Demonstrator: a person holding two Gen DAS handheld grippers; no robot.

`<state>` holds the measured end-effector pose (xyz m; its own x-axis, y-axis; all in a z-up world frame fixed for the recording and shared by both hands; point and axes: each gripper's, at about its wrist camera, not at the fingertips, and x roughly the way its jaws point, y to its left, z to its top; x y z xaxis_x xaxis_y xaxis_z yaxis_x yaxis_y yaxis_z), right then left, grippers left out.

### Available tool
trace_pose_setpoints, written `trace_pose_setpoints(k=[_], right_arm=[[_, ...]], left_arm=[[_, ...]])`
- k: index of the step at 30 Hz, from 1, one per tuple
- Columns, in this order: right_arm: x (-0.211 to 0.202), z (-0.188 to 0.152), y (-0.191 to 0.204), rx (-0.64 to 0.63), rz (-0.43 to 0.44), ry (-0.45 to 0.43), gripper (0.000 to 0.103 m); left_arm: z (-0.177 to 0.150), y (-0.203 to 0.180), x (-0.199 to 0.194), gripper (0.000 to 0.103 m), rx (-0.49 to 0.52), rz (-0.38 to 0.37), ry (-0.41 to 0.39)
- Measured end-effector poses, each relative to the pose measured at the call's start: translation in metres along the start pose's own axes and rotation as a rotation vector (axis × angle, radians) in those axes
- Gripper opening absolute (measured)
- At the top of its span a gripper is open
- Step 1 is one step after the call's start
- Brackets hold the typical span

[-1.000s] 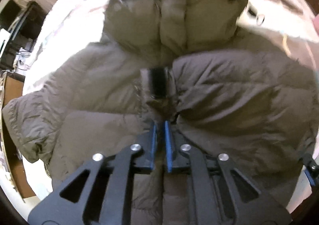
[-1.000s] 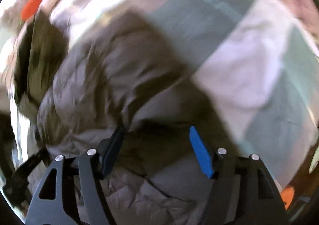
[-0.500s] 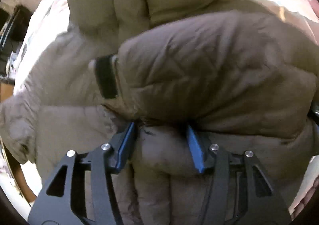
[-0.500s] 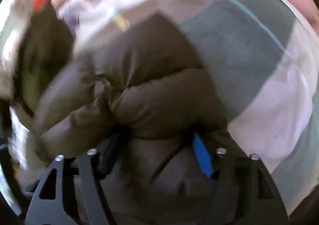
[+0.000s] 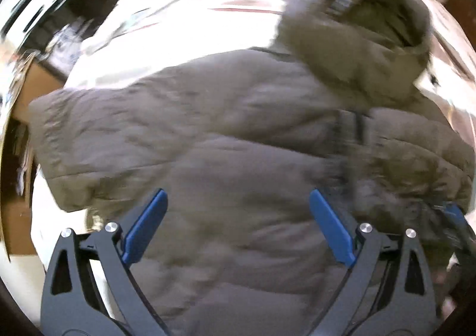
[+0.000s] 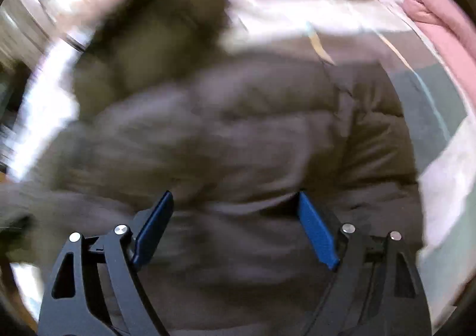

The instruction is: Fold large clothes

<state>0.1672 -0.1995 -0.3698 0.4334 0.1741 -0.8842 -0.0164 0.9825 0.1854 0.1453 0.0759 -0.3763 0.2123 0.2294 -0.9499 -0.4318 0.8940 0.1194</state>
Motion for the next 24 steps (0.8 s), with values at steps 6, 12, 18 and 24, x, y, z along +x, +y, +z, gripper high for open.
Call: trace_pose_setpoints(k=[6,12,18,24], right_arm=[[-0.032,-0.022,0.076,-0.076,0.075,-0.045,0.085],[-0.024,-0.046,0.152,-0.183,0.107,0.005,0.085],[-0.01,-0.075,0.194,-0.217,0.107,0.072,0.085],[0.001,-0.096,0.21,-0.201,0.108,0.126,0.085]], left_arm=[[-0.017,0.133,0.023,0.098,-0.192,0.054,0.076],[-0.036,0.256,0.057,0.098,-0.37,0.132,0.121],[-0.043,0.351,0.08,0.099,-0.664,-0.151,0.094],[-0.052,0.393,0.09,0.099,-0.842,-0.411,0.087]])
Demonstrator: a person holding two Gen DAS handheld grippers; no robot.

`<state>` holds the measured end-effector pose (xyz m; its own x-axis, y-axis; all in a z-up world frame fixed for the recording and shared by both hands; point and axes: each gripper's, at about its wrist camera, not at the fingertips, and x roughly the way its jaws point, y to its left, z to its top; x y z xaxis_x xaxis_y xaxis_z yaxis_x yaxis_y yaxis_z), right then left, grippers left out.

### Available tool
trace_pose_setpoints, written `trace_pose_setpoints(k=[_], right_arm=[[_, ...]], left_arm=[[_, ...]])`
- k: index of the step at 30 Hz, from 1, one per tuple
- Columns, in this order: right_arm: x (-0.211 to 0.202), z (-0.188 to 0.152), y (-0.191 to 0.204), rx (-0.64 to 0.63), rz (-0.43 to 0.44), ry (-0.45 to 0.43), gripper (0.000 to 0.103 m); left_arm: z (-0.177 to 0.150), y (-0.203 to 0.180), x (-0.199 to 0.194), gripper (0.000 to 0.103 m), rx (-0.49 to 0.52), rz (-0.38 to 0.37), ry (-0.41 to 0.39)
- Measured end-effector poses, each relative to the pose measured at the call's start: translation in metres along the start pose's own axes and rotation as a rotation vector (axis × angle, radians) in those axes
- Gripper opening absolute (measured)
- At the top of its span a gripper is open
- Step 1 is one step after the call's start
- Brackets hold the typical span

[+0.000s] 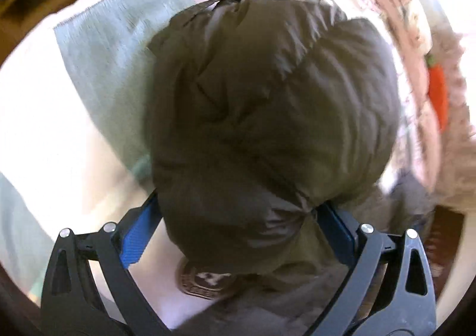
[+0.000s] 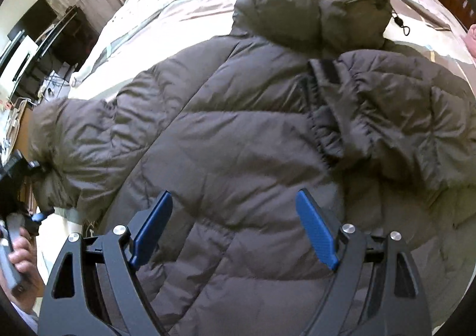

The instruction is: Fold large clothes

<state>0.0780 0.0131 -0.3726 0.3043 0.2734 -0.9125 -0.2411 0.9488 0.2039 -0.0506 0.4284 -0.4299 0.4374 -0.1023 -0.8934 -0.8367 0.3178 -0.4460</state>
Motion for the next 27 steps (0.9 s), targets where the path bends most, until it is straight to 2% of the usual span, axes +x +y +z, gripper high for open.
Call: trace_pose_setpoints(k=[3,4,5,7,10,11,12,13,15,17,19,21,23,24,25,27], right_arm=[[0.007,-0.003,0.005,0.016,0.007,0.016,0.085],[0.009,-0.004,0.007,0.024,0.013,0.021,0.085],[0.01,-0.004,0.007,0.03,0.017,0.025,0.085],[0.012,-0.005,0.009,0.037,0.022,0.034,0.085],[0.011,-0.008,0.011,0.037,0.041,0.042,0.085],[0.01,-0.01,0.011,0.036,0.044,0.042,0.085],[0.008,-0.012,0.01,0.036,0.049,0.041,0.085],[0.007,-0.013,0.008,0.038,0.053,0.041,0.085],[0.004,-0.015,0.002,0.049,0.058,0.042,0.085],[0.0,-0.015,-0.01,0.07,0.053,0.033,0.085],[-0.006,-0.012,-0.029,0.116,0.035,0.023,0.085],[-0.01,-0.01,-0.051,0.171,0.019,0.021,0.085],[-0.014,-0.01,-0.076,0.229,-0.012,0.021,0.085],[-0.016,-0.011,-0.09,0.257,-0.032,0.023,0.085],[-0.016,-0.012,-0.104,0.286,-0.052,0.027,0.085],[-0.018,-0.018,-0.134,0.35,-0.096,0.045,0.085]], left_arm=[[0.006,0.022,-0.007,0.099,-0.096,-0.069,0.02],[0.007,0.032,-0.007,0.099,-0.151,-0.106,0.037],[0.007,0.047,-0.005,0.099,-0.236,-0.18,0.058],[0.005,0.064,0.001,0.099,-0.338,-0.248,0.078],[-0.001,0.072,0.011,0.096,-0.434,-0.298,0.075],[-0.002,0.069,0.01,0.07,-0.445,-0.321,0.062],[0.0,0.056,0.011,0.031,-0.422,-0.372,0.058],[0.0,0.042,0.009,0.025,-0.378,-0.388,0.065],[-0.003,-0.001,-0.007,0.02,-0.227,-0.391,0.034],[-0.019,-0.063,-0.021,0.019,-0.038,-0.433,0.05],[-0.049,-0.118,-0.026,0.019,0.119,-0.459,0.086],[-0.101,-0.176,-0.025,0.022,0.318,-0.453,0.148],[-0.161,-0.219,-0.015,0.03,0.502,-0.426,0.234],[-0.206,-0.238,-0.006,0.033,0.612,-0.399,0.299],[-0.246,-0.25,0.003,0.034,0.698,-0.368,0.366],[-0.305,-0.246,0.018,0.035,0.789,-0.312,0.466]])
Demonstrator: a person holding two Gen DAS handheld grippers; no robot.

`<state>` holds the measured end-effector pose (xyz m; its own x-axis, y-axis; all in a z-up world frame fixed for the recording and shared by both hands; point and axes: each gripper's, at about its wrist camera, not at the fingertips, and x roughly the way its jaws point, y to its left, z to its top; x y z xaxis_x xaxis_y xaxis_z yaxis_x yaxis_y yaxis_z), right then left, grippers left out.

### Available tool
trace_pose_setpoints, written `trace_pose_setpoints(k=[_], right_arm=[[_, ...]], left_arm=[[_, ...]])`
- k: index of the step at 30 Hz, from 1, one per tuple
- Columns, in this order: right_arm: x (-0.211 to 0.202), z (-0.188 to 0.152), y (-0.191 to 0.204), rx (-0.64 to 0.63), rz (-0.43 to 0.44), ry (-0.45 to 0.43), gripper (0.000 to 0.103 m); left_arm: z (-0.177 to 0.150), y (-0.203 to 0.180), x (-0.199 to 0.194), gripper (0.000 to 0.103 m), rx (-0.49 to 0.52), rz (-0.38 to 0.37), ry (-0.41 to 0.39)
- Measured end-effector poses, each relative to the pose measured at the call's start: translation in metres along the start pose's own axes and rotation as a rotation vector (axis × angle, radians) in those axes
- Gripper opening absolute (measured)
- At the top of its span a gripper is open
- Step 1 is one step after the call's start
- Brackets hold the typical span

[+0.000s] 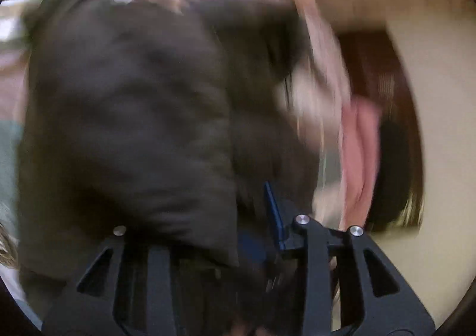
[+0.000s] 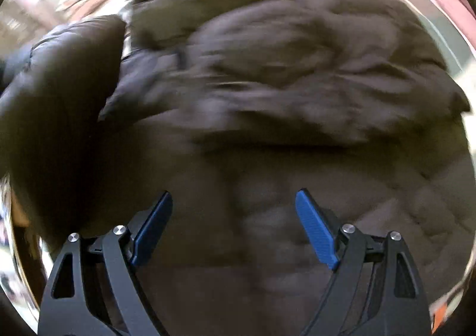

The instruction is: Fold large clothes

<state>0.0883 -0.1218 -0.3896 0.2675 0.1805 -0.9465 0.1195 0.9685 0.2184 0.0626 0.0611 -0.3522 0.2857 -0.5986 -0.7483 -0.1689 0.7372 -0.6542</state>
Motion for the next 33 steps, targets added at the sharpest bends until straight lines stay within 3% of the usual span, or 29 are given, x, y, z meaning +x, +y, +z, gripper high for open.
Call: trace_pose_setpoints(k=[3,7,10,12,13,15,16,20,22,23,25,28,29,31,33], right_arm=[[0.0,0.003,-0.053,0.136,-0.051,0.025,0.085],[-0.002,0.003,-0.113,0.272,-0.052,0.036,0.085],[-0.008,0.006,-0.137,0.304,-0.063,0.015,0.085],[-0.015,0.008,-0.143,0.327,-0.077,-0.013,0.085],[-0.017,0.01,-0.145,0.326,-0.12,-0.013,0.085],[-0.018,0.012,-0.152,0.36,-0.222,-0.009,0.085],[-0.02,0.011,-0.161,0.41,-0.222,-0.019,0.085],[-0.048,0.009,-0.183,0.592,-0.108,-0.166,0.085],[-0.058,0.016,-0.181,0.577,-0.06,-0.231,0.089],[-0.056,0.023,-0.176,0.545,-0.01,-0.238,0.098],[-0.035,0.044,-0.159,0.458,0.11,-0.154,0.101],[0.005,0.051,-0.127,0.355,0.159,0.05,0.101],[0.009,0.05,-0.121,0.343,0.148,0.069,0.1],[0.007,0.047,-0.115,0.311,0.153,0.026,0.07],[-0.003,0.047,-0.107,0.233,0.151,-0.024,0.02]], left_arm=[[-0.051,-0.004,0.043,0.042,-0.009,0.034,0.129],[-0.09,0.03,0.052,0.046,-0.142,0.038,0.195],[-0.098,0.042,0.035,0.062,-0.155,0.091,0.148],[-0.092,0.052,0.013,0.084,-0.177,0.133,0.079],[-0.069,0.055,-0.003,0.087,-0.2,0.137,0.045],[-0.057,0.069,-0.018,0.087,-0.257,0.138,-0.005],[-0.038,0.077,-0.024,0.087,-0.282,0.141,-0.019],[-0.024,0.081,-0.029,0.087,-0.337,0.121,-0.064],[-0.015,0.08,-0.021,0.087,-0.348,0.108,-0.064],[-0.013,0.081,-0.017,0.087,-0.349,0.105,-0.061],[-0.011,0.079,-0.005,0.088,-0.349,0.121,-0.046],[-0.014,0.09,0.0,0.089,-0.371,0.128,-0.024],[-0.015,0.092,0.005,0.089,-0.378,0.131,-0.013],[-0.016,0.095,0.009,0.089,-0.386,0.144,-0.005],[-0.016,0.097,0.007,0.089,-0.381,0.159,-0.011]])
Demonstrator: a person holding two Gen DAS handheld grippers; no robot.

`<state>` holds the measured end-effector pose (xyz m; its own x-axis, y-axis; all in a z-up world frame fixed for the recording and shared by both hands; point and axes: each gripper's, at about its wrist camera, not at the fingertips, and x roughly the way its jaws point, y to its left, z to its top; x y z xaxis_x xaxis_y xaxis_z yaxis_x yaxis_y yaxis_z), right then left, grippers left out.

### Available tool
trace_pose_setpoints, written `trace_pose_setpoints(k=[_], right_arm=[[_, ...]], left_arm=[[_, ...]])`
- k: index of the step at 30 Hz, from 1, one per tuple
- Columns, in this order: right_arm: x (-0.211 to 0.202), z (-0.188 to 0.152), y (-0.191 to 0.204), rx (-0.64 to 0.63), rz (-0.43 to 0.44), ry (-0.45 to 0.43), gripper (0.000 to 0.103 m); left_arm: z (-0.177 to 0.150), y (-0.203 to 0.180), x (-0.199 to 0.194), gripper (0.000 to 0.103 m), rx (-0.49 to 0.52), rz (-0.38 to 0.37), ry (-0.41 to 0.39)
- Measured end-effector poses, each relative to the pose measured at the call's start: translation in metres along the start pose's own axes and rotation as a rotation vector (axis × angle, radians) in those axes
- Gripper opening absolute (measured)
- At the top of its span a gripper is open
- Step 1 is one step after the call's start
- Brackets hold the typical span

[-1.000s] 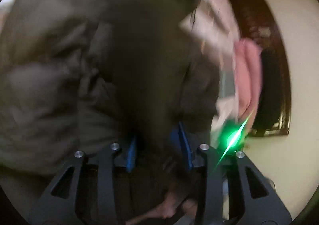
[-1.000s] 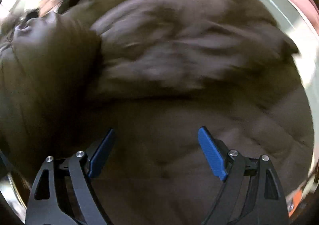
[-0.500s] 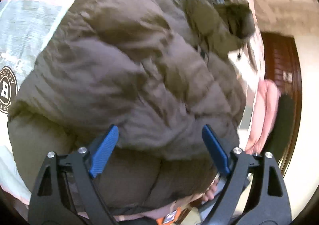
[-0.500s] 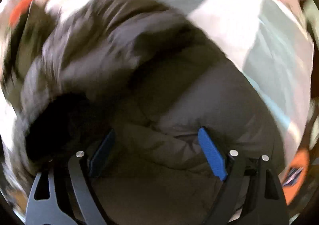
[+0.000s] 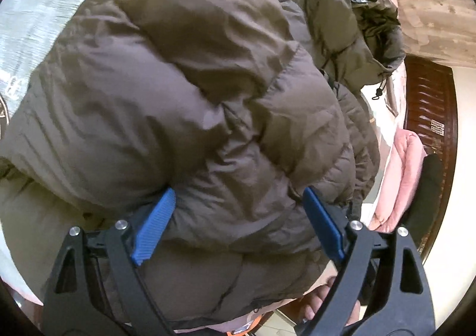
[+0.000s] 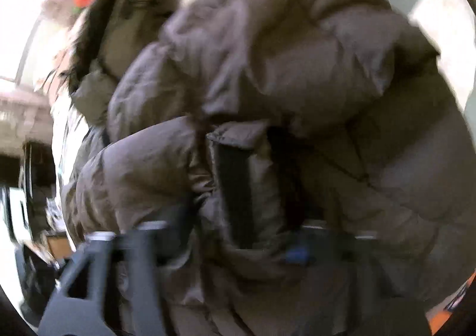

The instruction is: Fold large clothes

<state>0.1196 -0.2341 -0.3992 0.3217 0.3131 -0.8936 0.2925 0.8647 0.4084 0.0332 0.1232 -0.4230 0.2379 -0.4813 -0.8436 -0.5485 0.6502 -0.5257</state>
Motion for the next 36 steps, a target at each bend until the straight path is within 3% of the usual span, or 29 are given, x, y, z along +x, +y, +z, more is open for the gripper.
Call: trace_pose_setpoints(k=[3,8,13,17,20,22,23,25,26,27,28,31,34,36], right_arm=[[-0.012,0.001,0.001,-0.028,0.021,-0.024,0.014],[-0.031,-0.007,0.008,-0.003,0.07,-0.077,0.013],[-0.052,0.019,0.036,-0.009,0.203,-0.142,0.011],[-0.063,0.043,0.077,-0.084,0.289,-0.19,0.011],[-0.081,0.069,0.108,-0.135,0.365,-0.256,0.011],[-0.1,0.078,0.115,-0.176,0.423,-0.334,0.011],[-0.106,0.083,0.121,-0.203,0.426,-0.376,0.011],[-0.101,0.09,0.125,-0.246,0.337,-0.413,0.012],[-0.086,0.095,0.124,-0.248,0.264,-0.38,0.026],[-0.058,0.103,0.12,-0.236,0.144,-0.282,0.059],[-0.038,0.106,0.111,-0.208,0.076,-0.197,0.07],[-0.02,0.099,0.072,-0.079,0.045,-0.143,0.072],[-0.01,0.086,0.042,-0.039,-0.008,-0.109,0.079],[0.0,0.077,0.025,-0.001,0.018,-0.064,0.079]], left_arm=[[0.005,0.0,-0.006,0.089,0.012,0.019,-0.019],[0.016,-0.003,-0.009,0.09,0.025,0.059,-0.047],[0.028,0.008,-0.001,0.09,-0.043,0.054,-0.042],[0.034,0.004,-0.012,0.09,-0.047,0.057,-0.089],[0.048,-0.008,-0.024,0.09,-0.019,0.1,-0.153],[0.061,-0.028,-0.037,0.09,0.063,0.165,-0.232],[0.067,-0.04,-0.041,0.091,0.113,0.211,-0.264],[0.075,-0.054,-0.045,0.091,0.159,0.258,-0.286],[0.08,-0.06,-0.046,0.091,0.164,0.255,-0.287],[0.081,-0.062,-0.048,0.092,0.165,0.241,-0.288],[0.082,-0.065,-0.048,0.092,0.167,0.229,-0.289],[0.078,-0.075,-0.046,0.093,0.198,0.228,-0.285],[0.072,-0.077,-0.033,0.094,0.222,0.222,-0.252],[0.074,-0.076,-0.022,0.094,0.242,0.257,-0.234]])
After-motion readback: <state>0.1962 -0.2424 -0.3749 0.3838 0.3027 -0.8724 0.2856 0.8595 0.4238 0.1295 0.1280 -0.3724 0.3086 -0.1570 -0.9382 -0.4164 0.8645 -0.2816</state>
